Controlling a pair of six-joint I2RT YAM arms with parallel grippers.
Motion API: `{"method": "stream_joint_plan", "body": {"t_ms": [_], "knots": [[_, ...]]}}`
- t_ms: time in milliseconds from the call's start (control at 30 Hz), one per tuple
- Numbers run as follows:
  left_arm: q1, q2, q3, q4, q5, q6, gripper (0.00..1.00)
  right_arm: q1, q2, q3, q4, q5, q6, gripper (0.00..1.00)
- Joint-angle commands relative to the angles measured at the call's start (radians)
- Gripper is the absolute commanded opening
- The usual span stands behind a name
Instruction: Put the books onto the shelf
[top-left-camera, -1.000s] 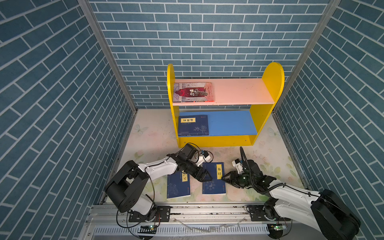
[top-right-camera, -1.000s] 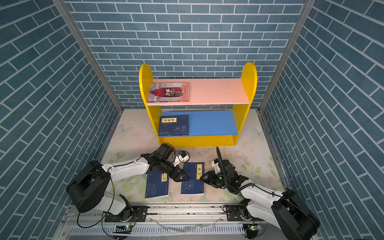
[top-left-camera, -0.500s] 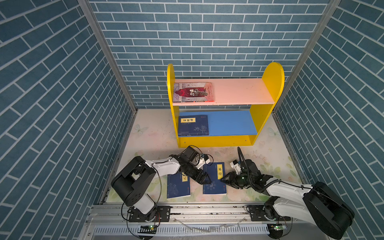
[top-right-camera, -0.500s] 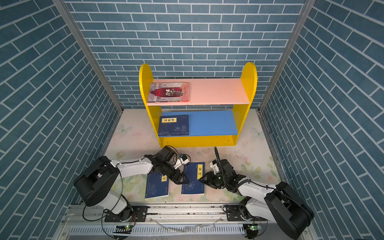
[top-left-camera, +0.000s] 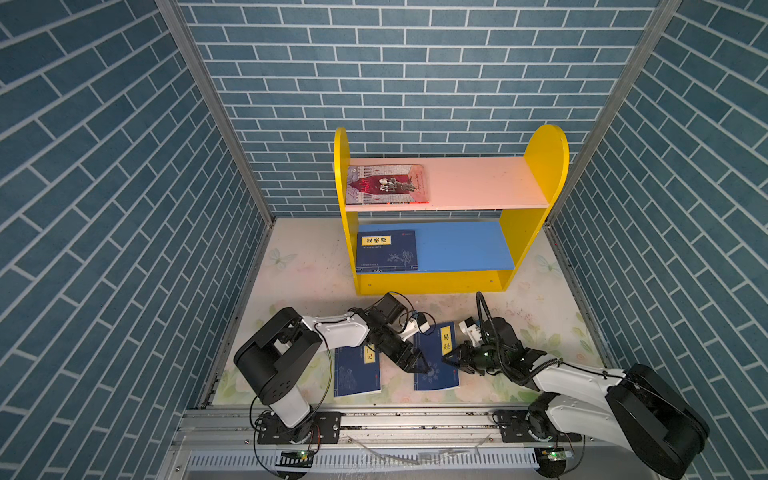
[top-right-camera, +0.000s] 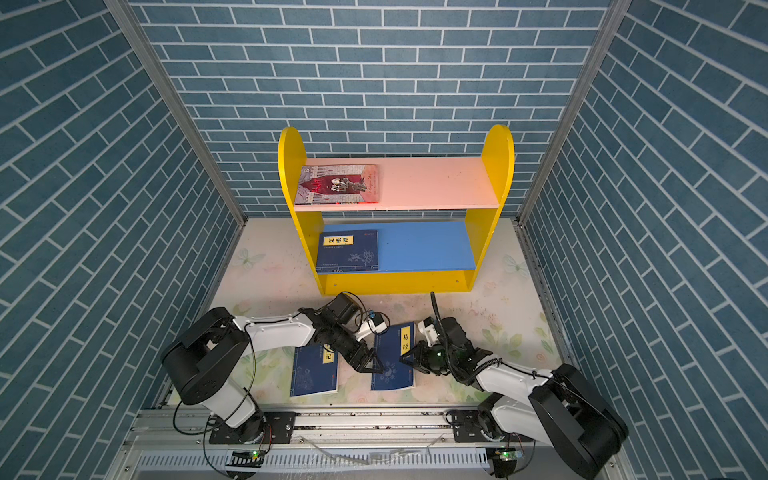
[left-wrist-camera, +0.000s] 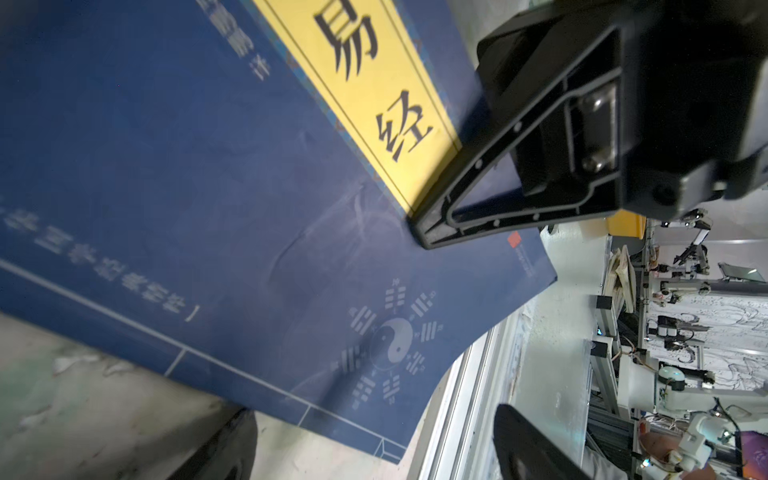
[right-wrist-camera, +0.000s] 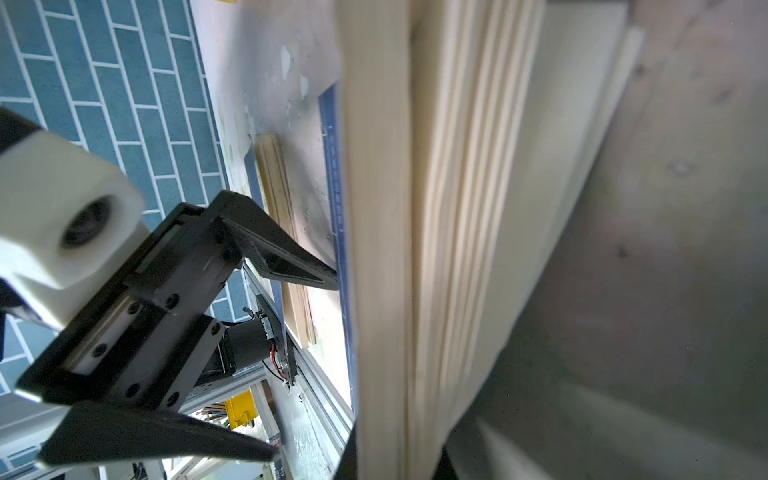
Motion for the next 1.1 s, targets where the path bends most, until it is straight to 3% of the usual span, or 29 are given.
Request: {"method": "stream_joint_plan", "body": {"t_ms": [0, 133, 233, 367, 433, 567, 867, 1067], "knots": [[-0.011, -0.028, 0.001, -0.101, -0.066, 0.078, 0.92, -0.004, -0.088, 0.048, -0.115, 0.019, -0.053, 0.02], [0.036, -0.102, 0.033, -0.158, -0.072, 0.116, 0.93, -0.025, -0.199, 0.078, -0.205, 0.013, -0.091, 0.0], [0.138, -0.173, 0.026, -0.143, -0.039, 0.074, 0.93, -0.051, -0.261, 0.094, -0.231, -0.03, -0.105, 0.0], [0.295, -0.286, -0.036, 0.01, 0.145, -0.096, 0.92, -0.068, -0.303, 0.136, -0.233, -0.124, -0.131, 0.0], [0.331, -0.329, -0.056, 0.088, 0.228, -0.177, 0.92, -0.069, -0.294, 0.169, -0.233, -0.181, -0.158, 0.0], [0.343, -0.386, -0.081, 0.121, 0.302, -0.191, 0.92, -0.068, -0.238, 0.268, -0.274, -0.282, -0.247, 0.0], [0.361, -0.4, -0.159, 0.419, 0.373, -0.476, 0.94, -0.068, -0.062, 0.391, -0.211, -0.413, -0.268, 0.0], [0.358, -0.42, -0.148, 0.441, 0.42, -0.518, 0.77, -0.067, 0.014, 0.406, -0.174, -0.44, -0.272, 0.0]]}}
